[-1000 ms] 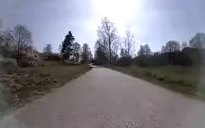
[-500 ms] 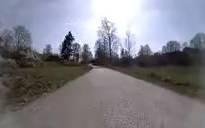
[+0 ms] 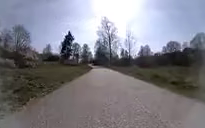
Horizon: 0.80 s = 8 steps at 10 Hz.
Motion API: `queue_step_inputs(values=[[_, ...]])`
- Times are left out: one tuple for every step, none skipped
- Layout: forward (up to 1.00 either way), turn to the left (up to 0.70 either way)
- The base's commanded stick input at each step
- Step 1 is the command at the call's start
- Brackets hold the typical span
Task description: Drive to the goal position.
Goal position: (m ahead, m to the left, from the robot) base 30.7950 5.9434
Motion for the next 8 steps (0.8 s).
queue_step_inputs(values=[[0.85,0.0],[0.85,0.0],[0.85,0.0],[0.85,0.0],[0.85,0.0],[0.85,0.0],[0.85,0.0],[0.85,0.0]])
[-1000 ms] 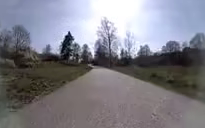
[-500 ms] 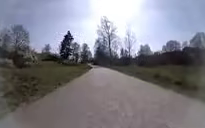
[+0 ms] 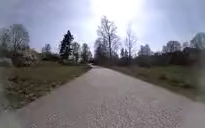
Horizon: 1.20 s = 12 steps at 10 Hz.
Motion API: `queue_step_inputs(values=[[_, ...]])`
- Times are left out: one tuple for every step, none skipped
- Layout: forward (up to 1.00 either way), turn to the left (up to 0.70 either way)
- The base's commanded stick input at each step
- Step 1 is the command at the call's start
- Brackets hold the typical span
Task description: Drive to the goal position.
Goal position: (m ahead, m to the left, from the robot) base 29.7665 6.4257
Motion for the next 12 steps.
queue_step_inputs(values=[[0.85,0.0],[0.85,0.0],[0.85,0.0],[0.85,0.0],[0.85,0.0],[0.85,0.0],[0.85,0.0],[0.85,0.0],[0.85,0.0],[0.85,0.0],[0.85,0.0],[0.85,0.13]])
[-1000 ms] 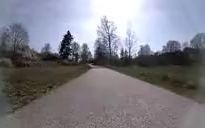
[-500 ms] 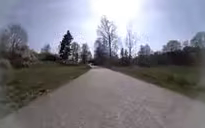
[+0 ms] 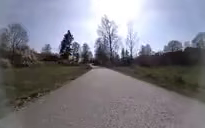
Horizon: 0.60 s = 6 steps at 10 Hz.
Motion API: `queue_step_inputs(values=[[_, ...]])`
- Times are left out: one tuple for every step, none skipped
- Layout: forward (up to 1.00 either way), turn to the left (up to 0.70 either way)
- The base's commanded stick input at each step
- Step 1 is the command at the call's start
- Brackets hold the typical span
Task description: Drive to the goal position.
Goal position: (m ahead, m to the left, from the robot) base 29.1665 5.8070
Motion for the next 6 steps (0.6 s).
queue_step_inputs(values=[[0.85,0.3],[0.85,0.34],[0.85,0.34],[0.85,0.0],[0.85,0.0],[0.85,0.0]])
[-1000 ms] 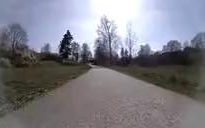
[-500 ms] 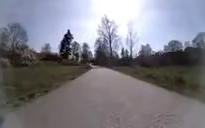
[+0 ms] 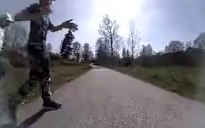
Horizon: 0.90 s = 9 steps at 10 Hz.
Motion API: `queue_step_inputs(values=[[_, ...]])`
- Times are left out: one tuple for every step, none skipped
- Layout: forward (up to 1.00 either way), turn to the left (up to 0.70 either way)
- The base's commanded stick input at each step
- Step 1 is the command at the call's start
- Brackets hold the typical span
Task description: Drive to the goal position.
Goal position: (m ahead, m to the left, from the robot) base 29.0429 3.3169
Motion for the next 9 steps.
queue_step_inputs(values=[[0.85,0.0],[0.85,0.0],[0.85,0.0],[0.85,0.0],[0.85,0.0],[0.85,0.0],[0.85,0.0],[0.85,0.0],[0.85,0.0]])
